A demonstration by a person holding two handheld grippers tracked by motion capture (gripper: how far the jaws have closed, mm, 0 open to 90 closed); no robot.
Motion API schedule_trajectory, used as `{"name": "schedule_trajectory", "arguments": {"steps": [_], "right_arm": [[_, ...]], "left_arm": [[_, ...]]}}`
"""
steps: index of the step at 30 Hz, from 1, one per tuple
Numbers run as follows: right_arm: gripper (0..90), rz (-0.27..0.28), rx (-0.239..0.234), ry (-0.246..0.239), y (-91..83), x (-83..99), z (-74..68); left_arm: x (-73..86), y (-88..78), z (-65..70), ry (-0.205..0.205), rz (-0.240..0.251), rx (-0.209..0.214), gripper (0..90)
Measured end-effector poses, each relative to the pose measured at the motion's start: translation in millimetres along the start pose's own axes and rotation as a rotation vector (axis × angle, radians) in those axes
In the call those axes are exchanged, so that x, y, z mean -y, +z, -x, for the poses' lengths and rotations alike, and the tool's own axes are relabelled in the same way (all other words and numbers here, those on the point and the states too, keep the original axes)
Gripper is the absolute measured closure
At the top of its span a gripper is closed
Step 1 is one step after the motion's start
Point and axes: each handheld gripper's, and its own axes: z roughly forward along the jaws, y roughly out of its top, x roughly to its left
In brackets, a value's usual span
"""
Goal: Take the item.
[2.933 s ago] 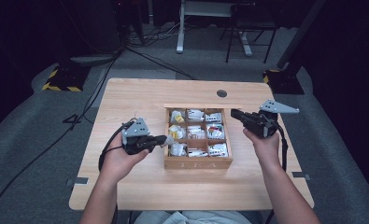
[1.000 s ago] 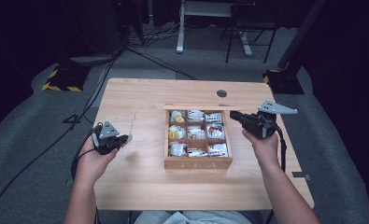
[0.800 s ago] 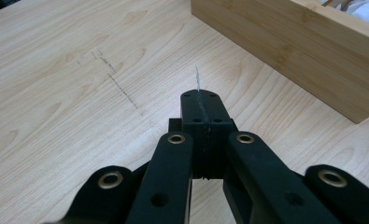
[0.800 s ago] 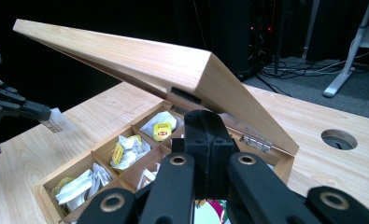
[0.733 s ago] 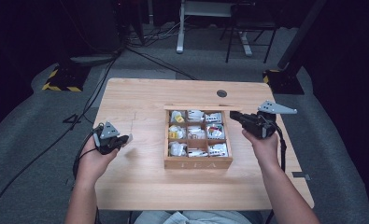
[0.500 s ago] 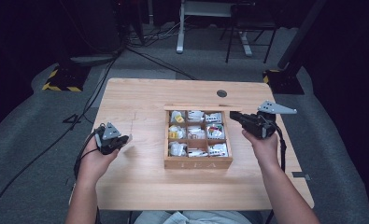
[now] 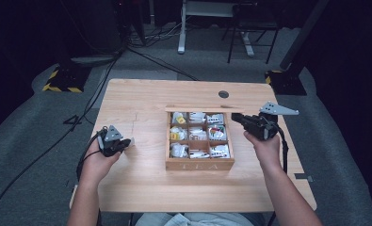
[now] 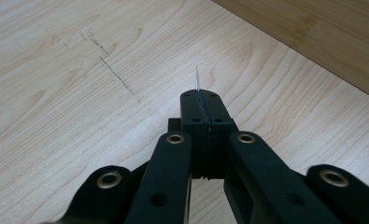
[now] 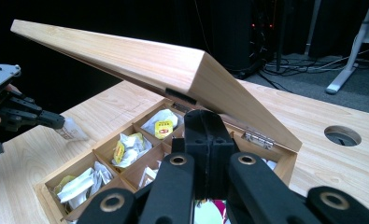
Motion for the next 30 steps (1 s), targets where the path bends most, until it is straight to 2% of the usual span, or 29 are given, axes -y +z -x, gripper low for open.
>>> {"name": "schedule_trajectory", "arguments": {"steps": [3,6,9,13,18,23,30], "right_arm": [[89.8,-0.001,0.0,0.001,0.2,0.1,0.0],[89.8,-0.002,-0.001,0.001,0.2,0.1,0.1],[89.8,-0.003,0.0,0.002,0.2,0.1,0.1],[89.7,-0.002,-0.002,0.003,0.2,0.2,0.1],[89.7,-0.004,-0.004,0.002,0.2,0.0,0.3],[89.7,-0.006,-0.004,-0.001,0.2,-0.5,0.8],[89.7,-0.008,-0.01,0.0,0.6,-2.0,1.8]], "left_arm": [[0.5,0.6,0.9,-0.02,0.01,0.018,84.5],[-1.6,-0.9,2.0,-0.015,0.035,0.033,78.8],[-5.3,-3.2,4.8,-0.019,0.053,0.025,66.1],[-8.3,-6.7,7.1,-0.028,0.07,0.028,58.2],[-11.2,-11.7,10.2,-0.023,0.088,0.023,54.9],[-16.1,-17.6,17.4,-0.023,0.114,0.046,50.3],[-24.0,-22.2,37.4,-0.01,0.167,0.113,46.9]]}}
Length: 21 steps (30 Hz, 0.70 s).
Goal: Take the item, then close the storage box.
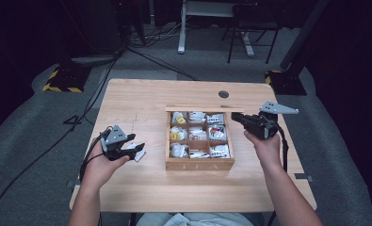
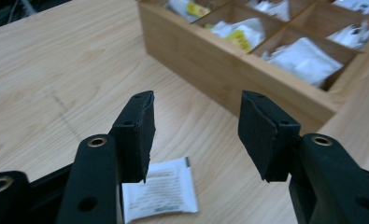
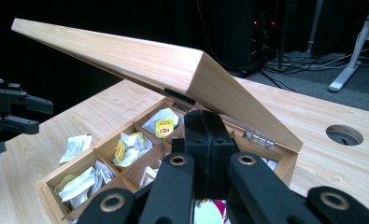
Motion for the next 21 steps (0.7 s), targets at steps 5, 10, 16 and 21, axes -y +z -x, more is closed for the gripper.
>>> {"name": "schedule_trajectory", "arguments": {"steps": [5,10,16,21], "right_arm": [[89.7,-0.007,-0.001,0.0,-0.4,-0.2,-0.1],[89.7,-0.011,-0.001,-0.001,-1.3,-1.4,-0.5],[89.7,-0.019,-0.004,-0.003,-1.9,-1.5,-0.7],[89.7,-0.026,-0.006,-0.003,-3.1,-1.3,-0.7]], "left_arm": [[1.4,3.5,14.7,0.026,-0.009,0.042,44.9],[14.6,11.0,28.6,0.04,-0.052,0.07,42.2],[30.5,22.5,39.1,0.051,-0.088,0.114,40.8],[37.9,27.1,42.2,0.056,-0.083,0.117,39.3]]}}
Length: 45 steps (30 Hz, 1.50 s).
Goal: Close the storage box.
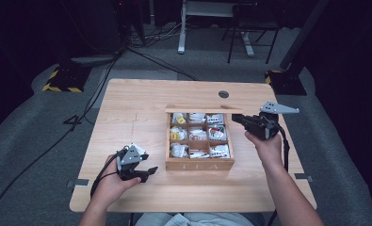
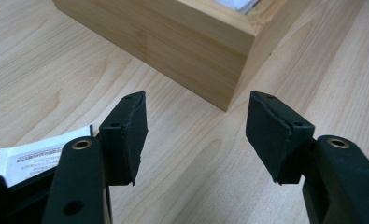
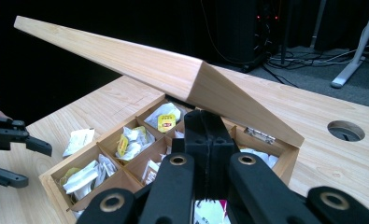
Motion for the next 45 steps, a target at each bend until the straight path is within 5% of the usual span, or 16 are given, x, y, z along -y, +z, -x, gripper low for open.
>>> {"name": "schedule_trajectory", "arguments": {"steps": [12,28,45], "right_arm": [[89.6,-0.029,-0.015,-0.001,-2.5,2.2,-0.2],[85.2,-0.111,-0.061,0.017,-9.4,6.1,-5.1],[79.4,-0.227,-0.072,0.015,-14.8,7.8,-11.4]], "left_arm": [[12.7,12.2,8.4,0.0,-0.036,0.026,37.2],[22.1,23.6,3.7,-0.008,-0.091,0.03,36.5],[22.8,25.5,3.9,-0.009,-0.082,0.033,34.7]]}}
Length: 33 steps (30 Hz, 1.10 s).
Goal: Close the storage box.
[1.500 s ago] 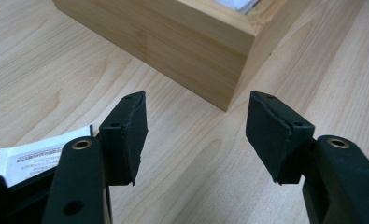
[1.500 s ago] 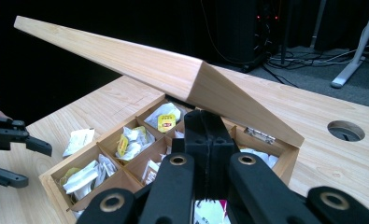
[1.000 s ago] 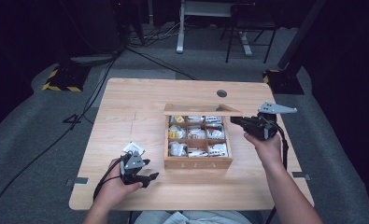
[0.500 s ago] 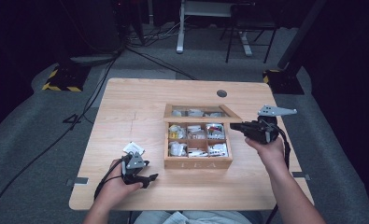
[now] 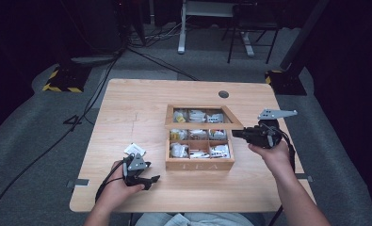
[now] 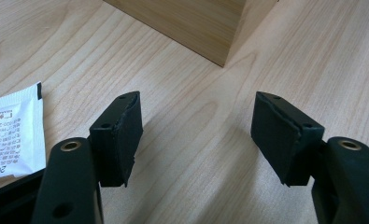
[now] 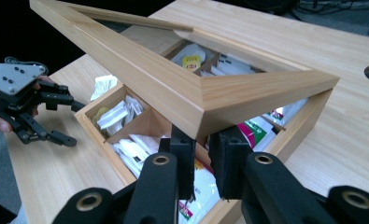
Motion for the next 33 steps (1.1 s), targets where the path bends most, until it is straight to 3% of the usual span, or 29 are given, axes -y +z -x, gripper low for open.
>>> {"name": "schedule_trajectory", "arguments": {"steps": [13,28,33], "right_arm": [[75.4,-0.09,-0.005,-0.022,0.3,2.1,-2.7],[75.3,-0.232,0.027,-0.121,5.8,4.3,-11.3],[74.8,-0.264,0.005,-0.126,8.0,7.8,-10.6]], "left_arm": [[0.4,-0.1,0.0,-0.004,0.002,0.001,34.7],[0.5,0.0,0.2,-0.003,0.003,0.002,34.5],[0.5,-0.1,0.4,-0.002,0.002,0.003,34.1]]}}
